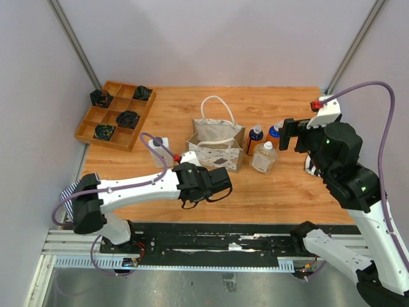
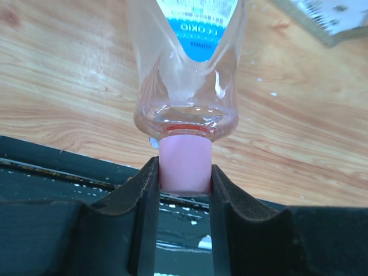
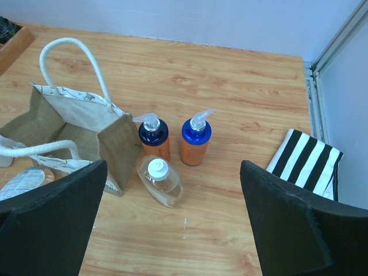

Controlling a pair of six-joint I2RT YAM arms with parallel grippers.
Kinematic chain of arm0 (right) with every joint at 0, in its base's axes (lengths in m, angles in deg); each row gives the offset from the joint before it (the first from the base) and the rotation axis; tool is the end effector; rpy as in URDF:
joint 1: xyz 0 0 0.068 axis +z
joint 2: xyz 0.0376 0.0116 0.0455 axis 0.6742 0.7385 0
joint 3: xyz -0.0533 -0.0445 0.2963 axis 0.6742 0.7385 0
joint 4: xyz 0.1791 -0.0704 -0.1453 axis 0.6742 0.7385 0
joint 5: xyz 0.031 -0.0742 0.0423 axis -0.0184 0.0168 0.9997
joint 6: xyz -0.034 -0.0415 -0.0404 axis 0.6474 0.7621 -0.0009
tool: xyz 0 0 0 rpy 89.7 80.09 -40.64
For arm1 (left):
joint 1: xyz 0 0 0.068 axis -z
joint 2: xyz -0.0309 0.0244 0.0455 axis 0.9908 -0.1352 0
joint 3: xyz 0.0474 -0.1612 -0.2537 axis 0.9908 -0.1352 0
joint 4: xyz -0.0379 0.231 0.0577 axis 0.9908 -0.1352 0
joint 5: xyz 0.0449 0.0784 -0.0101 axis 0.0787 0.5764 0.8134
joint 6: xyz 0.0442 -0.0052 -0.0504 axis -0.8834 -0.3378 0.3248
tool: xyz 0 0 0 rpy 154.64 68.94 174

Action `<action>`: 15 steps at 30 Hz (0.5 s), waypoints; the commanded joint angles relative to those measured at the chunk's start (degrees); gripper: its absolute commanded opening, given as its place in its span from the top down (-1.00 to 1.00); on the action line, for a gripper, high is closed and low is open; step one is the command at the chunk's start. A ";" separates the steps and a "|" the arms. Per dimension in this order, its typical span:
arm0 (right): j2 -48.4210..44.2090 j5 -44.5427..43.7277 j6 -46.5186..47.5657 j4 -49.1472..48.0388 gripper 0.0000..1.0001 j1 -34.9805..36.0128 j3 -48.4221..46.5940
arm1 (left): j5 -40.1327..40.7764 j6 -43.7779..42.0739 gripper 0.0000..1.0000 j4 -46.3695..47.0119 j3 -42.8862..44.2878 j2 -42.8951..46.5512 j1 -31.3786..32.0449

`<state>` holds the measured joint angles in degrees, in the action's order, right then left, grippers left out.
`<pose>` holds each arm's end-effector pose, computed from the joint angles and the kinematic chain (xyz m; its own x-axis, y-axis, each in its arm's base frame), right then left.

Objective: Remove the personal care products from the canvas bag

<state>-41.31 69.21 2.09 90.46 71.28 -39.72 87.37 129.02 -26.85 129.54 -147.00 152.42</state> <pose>0.1067 0.0391 0.4674 -0.1410 0.0426 -0.9891 -0.1642 0.9842 0.0658 0.1152 -0.2372 0.2797 -0.7787 -0.3587 -0.5147 -0.3197 0.9328 -0.1665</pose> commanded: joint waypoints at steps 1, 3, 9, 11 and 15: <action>-0.19 -0.70 0.03 -0.17 -0.97 0.51 0.82 | 8.76 -0.72 0.99 -9.31 6.33 5.22 0.46; 0.18 -0.29 -0.25 -0.50 -0.97 0.51 0.94 | 9.97 -1.22 0.99 -11.48 9.11 5.59 0.41; 0.76 0.93 -1.12 -1.52 -0.97 0.50 0.53 | 12.97 -3.85 0.99 -16.08 15.13 4.21 -2.03; 0.89 0.90 -1.29 -1.58 -0.97 0.52 0.52 | 11.86 -6.44 0.99 -14.12 15.01 4.03 -4.39; 0.73 0.83 -1.26 -1.52 -0.97 0.53 0.48 | 10.45 -10.85 0.99 -9.73 14.49 3.91 -7.82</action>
<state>-40.11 69.91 1.41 90.04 71.28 -39.35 92.25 122.61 -40.36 142.02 -143.19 147.59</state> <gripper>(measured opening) 0.986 0.360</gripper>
